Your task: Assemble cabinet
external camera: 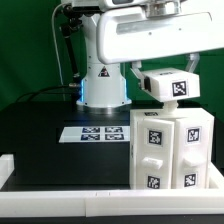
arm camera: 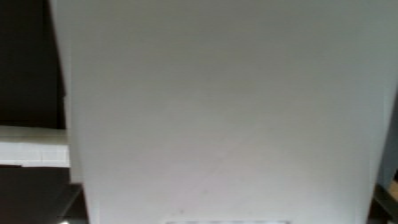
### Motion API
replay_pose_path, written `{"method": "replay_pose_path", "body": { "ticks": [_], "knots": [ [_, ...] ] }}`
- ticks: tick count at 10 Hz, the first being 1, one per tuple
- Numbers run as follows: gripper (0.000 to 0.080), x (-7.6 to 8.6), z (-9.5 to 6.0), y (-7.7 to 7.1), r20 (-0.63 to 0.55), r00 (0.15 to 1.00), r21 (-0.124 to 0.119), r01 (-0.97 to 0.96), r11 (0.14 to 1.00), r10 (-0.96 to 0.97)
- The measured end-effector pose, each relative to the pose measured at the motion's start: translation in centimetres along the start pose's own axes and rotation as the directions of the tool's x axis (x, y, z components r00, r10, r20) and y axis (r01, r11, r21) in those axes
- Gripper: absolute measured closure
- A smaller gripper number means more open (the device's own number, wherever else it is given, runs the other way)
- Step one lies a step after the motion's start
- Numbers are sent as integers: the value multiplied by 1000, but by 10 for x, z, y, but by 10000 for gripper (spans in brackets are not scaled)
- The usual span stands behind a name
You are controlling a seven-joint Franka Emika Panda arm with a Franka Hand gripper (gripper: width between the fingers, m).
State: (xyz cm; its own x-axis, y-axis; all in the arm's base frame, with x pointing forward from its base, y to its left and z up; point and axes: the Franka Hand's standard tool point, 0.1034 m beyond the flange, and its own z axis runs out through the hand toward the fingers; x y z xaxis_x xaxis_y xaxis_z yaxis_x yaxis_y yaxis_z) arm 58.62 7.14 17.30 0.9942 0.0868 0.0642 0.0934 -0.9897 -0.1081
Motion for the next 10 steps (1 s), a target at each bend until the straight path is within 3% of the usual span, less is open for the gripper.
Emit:
{"method": "replay_pose_path", "body": {
  "ticks": [7, 10],
  "knots": [
    [256, 10, 7, -3, -15, 1000, 1, 17, 1000, -17],
    [256, 9, 23, 0, -21, 999, -2, 36, 999, -36]
  ]
}}
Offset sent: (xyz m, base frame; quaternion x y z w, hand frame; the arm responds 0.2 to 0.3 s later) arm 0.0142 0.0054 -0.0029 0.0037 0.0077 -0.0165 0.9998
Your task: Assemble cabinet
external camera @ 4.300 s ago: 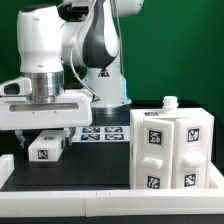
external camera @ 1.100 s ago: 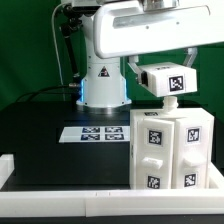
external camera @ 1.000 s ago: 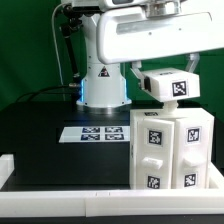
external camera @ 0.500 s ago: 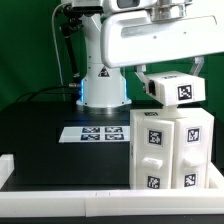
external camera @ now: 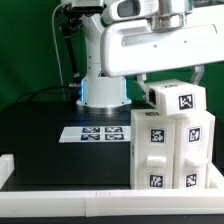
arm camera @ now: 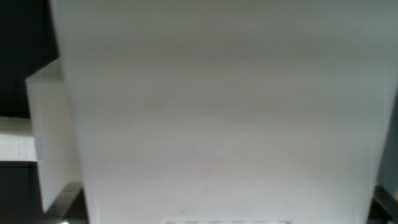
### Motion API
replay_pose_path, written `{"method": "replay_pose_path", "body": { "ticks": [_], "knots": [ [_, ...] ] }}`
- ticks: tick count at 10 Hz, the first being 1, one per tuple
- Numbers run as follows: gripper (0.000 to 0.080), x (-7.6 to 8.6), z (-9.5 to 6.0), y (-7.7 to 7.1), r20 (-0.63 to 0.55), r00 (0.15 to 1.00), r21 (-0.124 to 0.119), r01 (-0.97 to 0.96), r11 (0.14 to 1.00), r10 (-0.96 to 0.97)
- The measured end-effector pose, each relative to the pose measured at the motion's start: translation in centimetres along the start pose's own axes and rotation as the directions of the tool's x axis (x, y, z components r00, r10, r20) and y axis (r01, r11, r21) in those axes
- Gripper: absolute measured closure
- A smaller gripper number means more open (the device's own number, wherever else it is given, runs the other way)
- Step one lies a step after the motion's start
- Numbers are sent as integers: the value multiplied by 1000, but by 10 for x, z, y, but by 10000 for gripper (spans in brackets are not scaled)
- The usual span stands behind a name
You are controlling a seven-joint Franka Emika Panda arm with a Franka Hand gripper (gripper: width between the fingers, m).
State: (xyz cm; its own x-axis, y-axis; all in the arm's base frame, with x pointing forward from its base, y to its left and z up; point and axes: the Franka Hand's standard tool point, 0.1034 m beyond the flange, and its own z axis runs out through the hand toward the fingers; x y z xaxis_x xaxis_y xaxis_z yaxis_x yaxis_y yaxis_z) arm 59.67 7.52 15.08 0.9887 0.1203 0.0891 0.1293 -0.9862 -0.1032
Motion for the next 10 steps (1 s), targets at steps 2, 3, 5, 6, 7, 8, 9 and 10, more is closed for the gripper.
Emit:
{"method": "replay_pose_path", "body": {
  "ticks": [2, 3, 5, 6, 7, 8, 9, 10],
  "knots": [
    [256, 2, 0, 1, -22, 1000, -4, 3, 1000, -3],
    [256, 4, 0, 1, -38, 999, -7, 4, 1000, -4],
    [256, 5, 0, 0, -46, 999, -8, -5, 1000, 5],
    [256, 5, 0, 0, -46, 999, -8, -5, 1000, 5],
    [256, 5, 0, 0, -46, 999, -8, -5, 1000, 5],
    [256, 5, 0, 0, -46, 999, -8, -5, 1000, 5],
    [256, 5, 0, 0, -46, 999, -6, -16, 1000, 16],
    [256, 5, 0, 0, -46, 998, -5, -33, 999, 32]
  ]
}}
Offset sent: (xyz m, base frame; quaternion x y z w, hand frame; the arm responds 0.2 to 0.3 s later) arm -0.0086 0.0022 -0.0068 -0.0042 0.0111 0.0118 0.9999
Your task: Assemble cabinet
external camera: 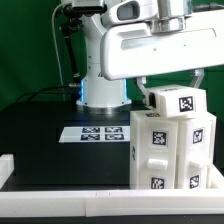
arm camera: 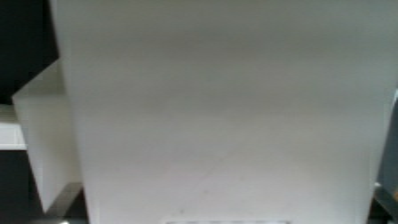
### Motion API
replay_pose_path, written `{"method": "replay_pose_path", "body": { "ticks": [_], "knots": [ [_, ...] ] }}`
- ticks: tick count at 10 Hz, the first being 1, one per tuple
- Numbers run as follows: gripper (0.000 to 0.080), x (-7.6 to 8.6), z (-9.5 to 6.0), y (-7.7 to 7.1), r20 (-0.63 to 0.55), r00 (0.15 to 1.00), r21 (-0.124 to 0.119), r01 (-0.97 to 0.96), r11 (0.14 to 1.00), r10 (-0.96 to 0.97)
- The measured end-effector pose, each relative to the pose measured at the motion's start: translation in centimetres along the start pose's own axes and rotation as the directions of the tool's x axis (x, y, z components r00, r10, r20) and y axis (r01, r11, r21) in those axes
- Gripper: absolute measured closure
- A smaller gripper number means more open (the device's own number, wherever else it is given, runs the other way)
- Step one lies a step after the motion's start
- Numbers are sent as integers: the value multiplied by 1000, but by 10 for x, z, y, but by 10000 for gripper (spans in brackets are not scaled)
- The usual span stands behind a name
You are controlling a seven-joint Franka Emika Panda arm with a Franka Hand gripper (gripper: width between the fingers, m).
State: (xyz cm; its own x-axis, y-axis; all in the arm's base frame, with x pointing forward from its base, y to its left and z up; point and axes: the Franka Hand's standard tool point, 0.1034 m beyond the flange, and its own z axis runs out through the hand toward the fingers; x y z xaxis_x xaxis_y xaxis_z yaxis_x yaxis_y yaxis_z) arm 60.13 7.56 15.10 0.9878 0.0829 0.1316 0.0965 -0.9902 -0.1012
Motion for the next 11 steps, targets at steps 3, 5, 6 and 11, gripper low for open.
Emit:
{"method": "replay_pose_path", "body": {
  "ticks": [3, 5, 6, 11],
  "knots": [
    [256, 0, 0, 0, 0, 993, 3, -122, 993, 122],
    [256, 0, 1, -3, -2, 944, 9, -330, 944, 330],
    [256, 0, 1, -6, -3, 905, 13, -425, 905, 425],
    [256, -1, 1, -8, 14, 614, 24, -789, 614, 789]
  ]
}}
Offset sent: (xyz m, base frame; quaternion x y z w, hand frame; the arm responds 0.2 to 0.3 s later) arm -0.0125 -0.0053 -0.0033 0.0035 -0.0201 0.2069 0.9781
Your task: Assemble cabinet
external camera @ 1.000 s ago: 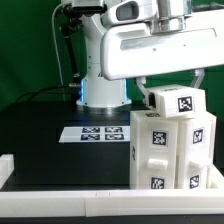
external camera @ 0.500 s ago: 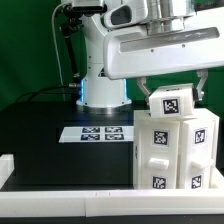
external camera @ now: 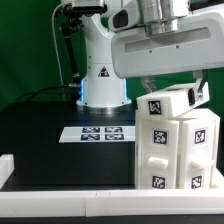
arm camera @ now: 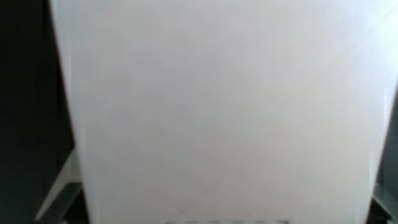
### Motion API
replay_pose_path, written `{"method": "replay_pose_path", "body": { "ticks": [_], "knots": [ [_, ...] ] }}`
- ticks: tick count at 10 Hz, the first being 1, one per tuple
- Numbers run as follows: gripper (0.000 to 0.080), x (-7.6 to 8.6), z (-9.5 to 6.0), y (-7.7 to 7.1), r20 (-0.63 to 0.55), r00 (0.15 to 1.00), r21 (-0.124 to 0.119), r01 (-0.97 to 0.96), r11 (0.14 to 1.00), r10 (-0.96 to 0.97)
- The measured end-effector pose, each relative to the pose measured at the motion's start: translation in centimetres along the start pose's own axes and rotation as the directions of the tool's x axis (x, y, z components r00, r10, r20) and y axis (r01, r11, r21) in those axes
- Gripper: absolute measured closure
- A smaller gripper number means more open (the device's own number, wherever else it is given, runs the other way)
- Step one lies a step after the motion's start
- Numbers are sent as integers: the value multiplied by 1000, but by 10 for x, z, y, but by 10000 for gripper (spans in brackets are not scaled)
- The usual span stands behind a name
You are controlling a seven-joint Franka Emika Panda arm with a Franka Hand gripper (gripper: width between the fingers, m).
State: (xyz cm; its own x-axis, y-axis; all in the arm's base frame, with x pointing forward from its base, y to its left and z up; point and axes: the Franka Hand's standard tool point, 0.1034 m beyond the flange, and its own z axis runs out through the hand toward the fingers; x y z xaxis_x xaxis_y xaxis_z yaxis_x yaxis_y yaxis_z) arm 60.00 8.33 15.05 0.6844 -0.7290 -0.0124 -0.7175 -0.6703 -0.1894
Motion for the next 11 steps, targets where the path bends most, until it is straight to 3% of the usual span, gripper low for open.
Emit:
{"method": "replay_pose_path", "body": {
  "ticks": [6, 8, 11],
  "knots": [
    [256, -1, 0, -1, 13, 945, 4, -327, 945, 327],
    [256, -2, 1, 0, 26, 855, 30, -519, 854, 519],
    [256, -4, 1, -1, 52, 703, 24, -711, 703, 709]
  ]
}}
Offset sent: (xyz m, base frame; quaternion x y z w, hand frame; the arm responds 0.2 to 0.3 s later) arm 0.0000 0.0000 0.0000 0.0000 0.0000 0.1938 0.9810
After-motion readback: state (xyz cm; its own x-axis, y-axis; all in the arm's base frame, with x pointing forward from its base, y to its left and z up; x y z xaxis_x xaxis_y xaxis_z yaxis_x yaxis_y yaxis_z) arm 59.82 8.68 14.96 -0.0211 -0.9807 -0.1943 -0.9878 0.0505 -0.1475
